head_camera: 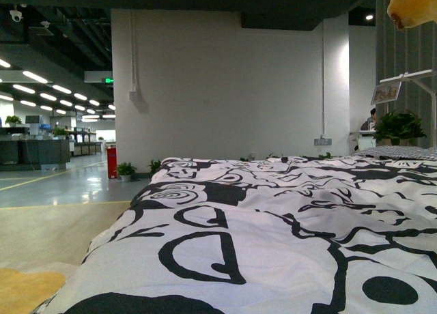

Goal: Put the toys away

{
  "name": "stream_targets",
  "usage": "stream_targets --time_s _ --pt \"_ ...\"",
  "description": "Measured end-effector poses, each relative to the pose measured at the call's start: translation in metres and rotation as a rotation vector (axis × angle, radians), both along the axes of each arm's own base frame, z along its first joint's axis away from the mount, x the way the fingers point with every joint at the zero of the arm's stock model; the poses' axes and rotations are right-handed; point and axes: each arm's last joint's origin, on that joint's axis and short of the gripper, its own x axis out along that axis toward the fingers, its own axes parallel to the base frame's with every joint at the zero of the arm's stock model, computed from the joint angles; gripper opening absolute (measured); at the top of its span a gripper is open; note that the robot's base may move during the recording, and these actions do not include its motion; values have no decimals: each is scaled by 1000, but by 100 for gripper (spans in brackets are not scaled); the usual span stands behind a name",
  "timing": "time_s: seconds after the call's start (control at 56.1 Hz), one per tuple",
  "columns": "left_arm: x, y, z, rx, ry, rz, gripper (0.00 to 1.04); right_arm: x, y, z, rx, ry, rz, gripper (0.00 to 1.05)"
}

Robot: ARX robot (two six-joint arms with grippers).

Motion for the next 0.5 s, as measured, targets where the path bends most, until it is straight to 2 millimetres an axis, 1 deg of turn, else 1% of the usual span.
stream_targets --time_s 0.125,0.232,0.321,0.499 --pt "0 0 0 0 0 0 98 -17 5 -13 25 21 44 10" --pt "0 0 0 0 0 0 98 -26 13 -20 51 61 63 10" --pt "0 0 0 0 0 0 98 -29 17 -21 56 72 74 10" --pt "0 0 0 0 0 0 98 -29 17 -21 58 71 74 10"
